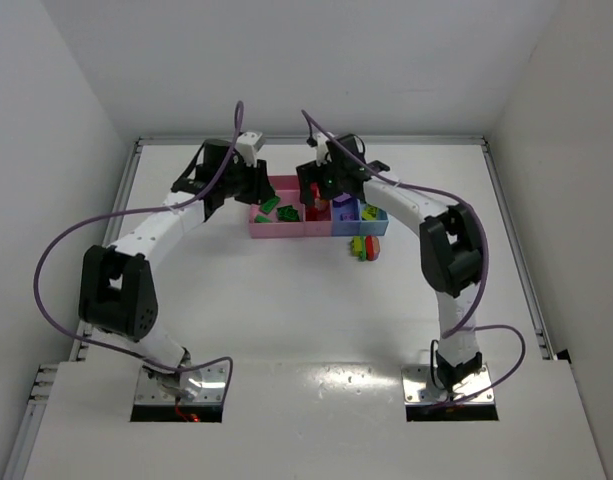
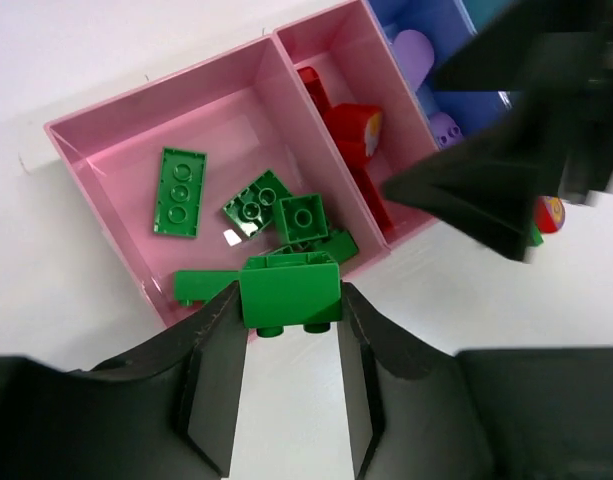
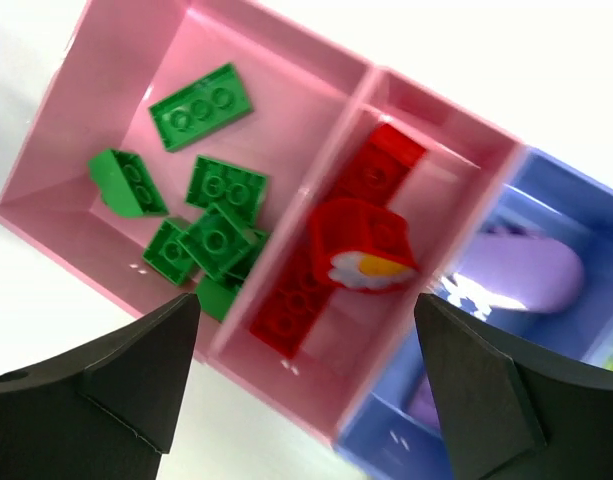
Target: Sort the legos into containers by color
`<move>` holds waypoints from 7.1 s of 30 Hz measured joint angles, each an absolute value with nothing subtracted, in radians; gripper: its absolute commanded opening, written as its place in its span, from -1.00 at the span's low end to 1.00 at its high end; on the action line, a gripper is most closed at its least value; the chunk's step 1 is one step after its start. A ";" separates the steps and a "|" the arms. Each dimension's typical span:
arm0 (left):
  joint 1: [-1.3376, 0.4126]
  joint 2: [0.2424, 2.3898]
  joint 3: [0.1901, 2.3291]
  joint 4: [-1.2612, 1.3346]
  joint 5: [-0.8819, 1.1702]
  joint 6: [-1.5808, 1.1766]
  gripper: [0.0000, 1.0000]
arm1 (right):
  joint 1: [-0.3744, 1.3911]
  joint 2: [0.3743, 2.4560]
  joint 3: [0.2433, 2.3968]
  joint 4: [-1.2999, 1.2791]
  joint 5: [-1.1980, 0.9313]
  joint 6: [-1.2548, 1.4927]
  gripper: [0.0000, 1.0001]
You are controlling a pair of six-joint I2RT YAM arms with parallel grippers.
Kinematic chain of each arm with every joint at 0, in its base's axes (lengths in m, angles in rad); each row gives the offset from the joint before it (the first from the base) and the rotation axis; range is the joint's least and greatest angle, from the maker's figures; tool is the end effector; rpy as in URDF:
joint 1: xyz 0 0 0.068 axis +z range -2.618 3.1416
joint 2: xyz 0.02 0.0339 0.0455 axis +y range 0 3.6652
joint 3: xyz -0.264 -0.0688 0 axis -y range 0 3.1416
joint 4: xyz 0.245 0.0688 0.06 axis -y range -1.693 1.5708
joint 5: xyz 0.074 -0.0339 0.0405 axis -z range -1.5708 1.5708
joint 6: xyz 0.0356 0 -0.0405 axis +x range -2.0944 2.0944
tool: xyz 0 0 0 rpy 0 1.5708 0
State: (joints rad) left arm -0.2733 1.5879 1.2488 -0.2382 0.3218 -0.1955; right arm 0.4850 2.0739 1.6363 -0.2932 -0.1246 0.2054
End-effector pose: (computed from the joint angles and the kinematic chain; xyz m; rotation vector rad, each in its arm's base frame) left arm 0.3492 -0.1096 0.2937 0.2752 2.1612 -0.6159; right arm 0.4191 0.2258 0.2223 -0.3915 2.3131 0.4920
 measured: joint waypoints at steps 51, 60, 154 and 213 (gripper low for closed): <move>-0.674 1.766 1.328 -0.389 0.639 0.189 0.62 | -0.095 1.452 0.952 -0.442 -0.501 -0.129 0.71; -0.733 1.968 1.415 -0.282 0.564 0.340 0.62 | -0.283 1.433 0.954 -0.457 -0.482 0.083 0.71; -0.701 2.121 1.446 -0.252 0.566 0.569 -0.55 | -0.480 1.554 1.005 -0.466 -0.766 0.175 0.73; -0.847 1.531 1.034 0.011 0.159 0.286 -0.59 | 0.045 2.022 1.404 -1.273 -1.336 -0.558 -0.93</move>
State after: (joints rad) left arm -0.8467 1.5314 1.0340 0.0109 0.1585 0.2863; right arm 0.0452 2.0224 1.4036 -1.2732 -1.3357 -0.5583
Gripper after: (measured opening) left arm 0.557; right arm 0.351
